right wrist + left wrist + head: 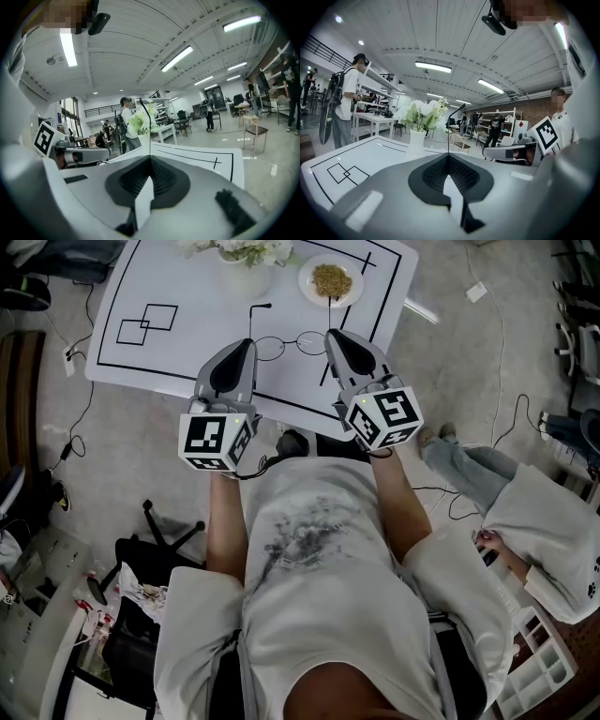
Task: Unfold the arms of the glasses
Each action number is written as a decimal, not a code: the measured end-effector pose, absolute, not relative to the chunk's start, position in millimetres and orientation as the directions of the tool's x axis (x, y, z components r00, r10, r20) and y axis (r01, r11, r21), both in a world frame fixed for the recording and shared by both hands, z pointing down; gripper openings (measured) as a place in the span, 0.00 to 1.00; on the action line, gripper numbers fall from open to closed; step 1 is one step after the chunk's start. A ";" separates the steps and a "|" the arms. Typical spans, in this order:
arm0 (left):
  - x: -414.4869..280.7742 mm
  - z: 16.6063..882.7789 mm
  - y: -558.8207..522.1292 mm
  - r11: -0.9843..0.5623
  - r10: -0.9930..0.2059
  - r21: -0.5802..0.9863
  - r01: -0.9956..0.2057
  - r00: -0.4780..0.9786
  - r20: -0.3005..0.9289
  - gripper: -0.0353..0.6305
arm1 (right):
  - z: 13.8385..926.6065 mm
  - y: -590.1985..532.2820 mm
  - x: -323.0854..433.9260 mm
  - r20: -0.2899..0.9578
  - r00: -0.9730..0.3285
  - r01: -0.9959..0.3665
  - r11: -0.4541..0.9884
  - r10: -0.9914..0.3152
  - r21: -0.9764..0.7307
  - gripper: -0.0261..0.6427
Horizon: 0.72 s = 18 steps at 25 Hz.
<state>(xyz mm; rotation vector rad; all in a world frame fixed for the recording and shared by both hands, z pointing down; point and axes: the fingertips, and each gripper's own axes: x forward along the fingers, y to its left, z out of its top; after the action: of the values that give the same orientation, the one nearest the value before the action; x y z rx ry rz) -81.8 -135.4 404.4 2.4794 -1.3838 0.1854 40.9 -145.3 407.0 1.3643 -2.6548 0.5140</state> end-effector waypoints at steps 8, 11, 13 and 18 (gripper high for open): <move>-81.9 398.0 -134.4 -0.475 -0.826 0.196 -0.858 0.511 0.237 0.06 | 401.8 -144.3 42.2 0.243 -0.569 -0.819 0.515 -0.786 -0.252 0.06; -81.6 395.5 -133.9 -0.468 -0.831 0.204 -0.860 0.507 0.231 0.06 | 398.6 -143.4 43.1 0.239 -0.563 -0.823 0.509 -0.791 -0.252 0.06; -81.7 395.0 -134.1 -0.464 -0.833 0.211 -0.860 0.505 0.226 0.06 | 397.4 -143.3 43.4 0.236 -0.560 -0.824 0.508 -0.794 -0.250 0.06; -81.5 394.2 -132.6 -0.458 -0.837 0.218 -0.862 0.501 0.222 0.06 | 395.4 -142.0 44.0 0.234 -0.557 -0.827 0.506 -0.797 -0.245 0.06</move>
<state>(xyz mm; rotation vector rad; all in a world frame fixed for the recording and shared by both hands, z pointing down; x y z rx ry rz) -81.5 -132.6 394.2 2.4474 -1.4289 0.1197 44.0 -142.0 395.4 1.4313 -2.6467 0.5064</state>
